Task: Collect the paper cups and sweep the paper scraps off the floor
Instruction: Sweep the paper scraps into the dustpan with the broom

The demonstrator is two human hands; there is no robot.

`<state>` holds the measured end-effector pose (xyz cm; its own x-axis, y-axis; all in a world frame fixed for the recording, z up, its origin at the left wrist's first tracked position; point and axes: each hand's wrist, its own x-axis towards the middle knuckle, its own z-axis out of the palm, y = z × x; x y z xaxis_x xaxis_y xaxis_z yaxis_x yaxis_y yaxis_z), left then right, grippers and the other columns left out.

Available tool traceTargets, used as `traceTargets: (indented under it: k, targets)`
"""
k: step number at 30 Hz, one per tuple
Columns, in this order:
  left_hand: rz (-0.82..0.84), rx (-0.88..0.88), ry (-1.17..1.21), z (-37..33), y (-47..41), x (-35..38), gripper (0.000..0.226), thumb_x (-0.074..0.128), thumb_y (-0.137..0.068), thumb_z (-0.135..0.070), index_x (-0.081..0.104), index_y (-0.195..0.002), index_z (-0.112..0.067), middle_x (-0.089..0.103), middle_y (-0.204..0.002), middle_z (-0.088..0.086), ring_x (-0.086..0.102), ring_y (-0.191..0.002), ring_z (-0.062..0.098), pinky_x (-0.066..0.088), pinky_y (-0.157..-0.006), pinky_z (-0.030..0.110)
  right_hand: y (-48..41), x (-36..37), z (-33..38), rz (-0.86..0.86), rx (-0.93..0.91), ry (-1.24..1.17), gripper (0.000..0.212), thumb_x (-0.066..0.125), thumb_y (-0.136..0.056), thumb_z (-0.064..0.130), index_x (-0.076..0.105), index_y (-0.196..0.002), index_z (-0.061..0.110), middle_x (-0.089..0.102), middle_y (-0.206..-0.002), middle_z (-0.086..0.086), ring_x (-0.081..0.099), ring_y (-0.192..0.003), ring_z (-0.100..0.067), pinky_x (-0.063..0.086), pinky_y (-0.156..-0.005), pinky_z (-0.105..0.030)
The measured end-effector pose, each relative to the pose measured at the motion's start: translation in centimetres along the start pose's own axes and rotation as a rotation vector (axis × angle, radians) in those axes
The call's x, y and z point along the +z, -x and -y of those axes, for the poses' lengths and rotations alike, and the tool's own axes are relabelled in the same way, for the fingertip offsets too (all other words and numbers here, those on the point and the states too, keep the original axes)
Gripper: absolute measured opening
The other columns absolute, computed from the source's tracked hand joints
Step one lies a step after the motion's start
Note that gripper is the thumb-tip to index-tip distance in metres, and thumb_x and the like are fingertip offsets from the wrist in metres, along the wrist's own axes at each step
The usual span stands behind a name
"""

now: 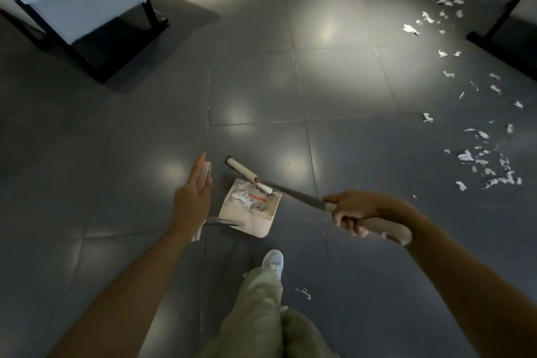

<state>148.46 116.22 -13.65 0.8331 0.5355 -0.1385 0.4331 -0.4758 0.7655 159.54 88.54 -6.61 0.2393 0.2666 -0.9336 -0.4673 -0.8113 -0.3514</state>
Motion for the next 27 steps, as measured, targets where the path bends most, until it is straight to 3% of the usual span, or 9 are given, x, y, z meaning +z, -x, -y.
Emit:
traceTargets:
  k: [2, 5, 7, 13, 17, 19, 21, 24, 27]
  targets:
    - [-0.068, 0.024, -0.004, 1.3, 2.4, -1.2, 0.047, 0.047, -0.099, -0.024, 0.035, -0.145, -0.020, 0.055, -0.134, 0.013, 0.056, -0.116, 0.034, 0.042, -0.092, 0.030, 0.5, 0.8, -0.9, -0.038, -0.043, -0.013, 0.053, 0.048, -0.088, -0.007, 0.040, -0.139, 0.005, 0.046, -0.047, -0.002, 0.039, -0.031, -0.007, 0.035, -0.032, -0.014]
    - [-0.069, 0.013, 0.003, 3.2, 6.0, -3.5, 0.047, 0.047, -0.099, -0.019, 0.036, -0.144, -0.021, 0.050, -0.139, 0.005, 0.052, -0.121, 0.026, 0.034, -0.091, 0.013, 0.6, 2.7, -2.1, -0.063, -0.087, -0.066, 0.047, 0.048, -0.089, -0.005, 0.043, -0.135, 0.001, 0.049, -0.043, -0.002, 0.041, -0.031, -0.007, 0.036, -0.032, -0.015]
    - [-0.062, -0.005, 0.015, 4.3, 8.3, -5.5, 0.045, 0.045, -0.099, -0.025, 0.037, -0.144, -0.023, 0.046, -0.143, -0.001, 0.047, -0.127, 0.020, 0.029, -0.094, 0.009, 0.3, 4.9, -2.7, -0.056, -0.095, -0.141, 0.044, 0.046, -0.089, -0.006, 0.044, -0.132, 0.000, 0.046, -0.043, -0.002, 0.039, -0.032, -0.008, 0.034, -0.031, -0.014]
    - [-0.052, -0.063, 0.024, 8.8, 13.1, -12.9, 0.046, 0.040, -0.101, -0.029, 0.031, -0.146, -0.029, 0.040, -0.148, -0.002, 0.041, -0.133, 0.019, 0.028, -0.101, 0.019, -2.0, 12.9, -1.9, -0.163, -0.211, 0.100, 0.037, 0.053, -0.088, 0.000, 0.049, -0.124, -0.003, 0.054, -0.065, -0.007, 0.048, -0.050, -0.013, 0.043, -0.047, -0.020]
    - [-0.091, -0.117, 0.061, 13.2, 14.2, -18.1, 0.046, 0.044, -0.099, -0.025, 0.035, -0.145, -0.026, 0.043, -0.145, -0.001, 0.042, -0.132, 0.015, 0.030, -0.105, 0.021, -4.4, 18.0, 0.5, -0.239, -0.201, 0.167, 0.031, 0.052, -0.086, 0.003, 0.054, -0.116, -0.004, 0.055, -0.067, -0.009, 0.050, -0.055, -0.017, 0.044, -0.056, -0.026]
    - [-0.091, -0.124, 0.059, 15.5, 14.1, -20.3, 0.046, 0.046, -0.099, -0.022, 0.036, -0.144, -0.024, 0.044, -0.144, 0.000, 0.044, -0.131, 0.016, 0.033, -0.107, 0.026, -5.5, 21.1, 1.9, -0.279, -0.189, 0.199, 0.026, 0.052, -0.083, 0.000, 0.056, -0.109, -0.004, 0.055, -0.065, -0.010, 0.051, -0.053, -0.019, 0.045, -0.054, -0.028]
    - [-0.073, -0.123, 0.064, 17.5, 13.2, -22.2, 0.046, 0.046, -0.098, -0.020, 0.037, -0.144, -0.021, 0.044, -0.143, -0.003, 0.044, -0.130, 0.015, 0.032, -0.107, 0.024, -6.6, 24.3, 2.9, -0.339, -0.182, 0.224, 0.018, 0.050, -0.084, -0.001, 0.054, -0.102, 0.002, 0.056, -0.063, -0.010, 0.051, -0.046, -0.016, 0.042, -0.043, -0.023]
    - [-0.012, -0.119, 0.102, 20.0, 10.9, -25.0, 0.047, 0.047, -0.098, -0.015, 0.036, -0.142, -0.026, 0.041, -0.135, -0.014, 0.040, -0.129, 0.007, 0.028, -0.101, 0.011, -8.7, 28.9, 4.0, -0.409, -0.160, 0.177, 0.023, 0.048, -0.091, 0.005, 0.049, -0.113, 0.010, 0.056, -0.072, -0.010, 0.052, -0.051, -0.015, 0.041, -0.042, -0.023]
    - [0.021, -0.105, 0.075, 22.3, 8.5, -27.4, 0.047, 0.047, -0.098, -0.021, 0.036, -0.143, -0.030, 0.040, -0.133, -0.021, 0.039, -0.125, 0.000, 0.030, -0.103, 0.014, -10.8, 31.3, 5.7, -0.421, -0.128, 0.156, 0.027, 0.049, -0.092, 0.006, 0.048, -0.119, 0.004, 0.057, -0.072, -0.010, 0.053, -0.055, -0.017, 0.044, -0.048, -0.027]
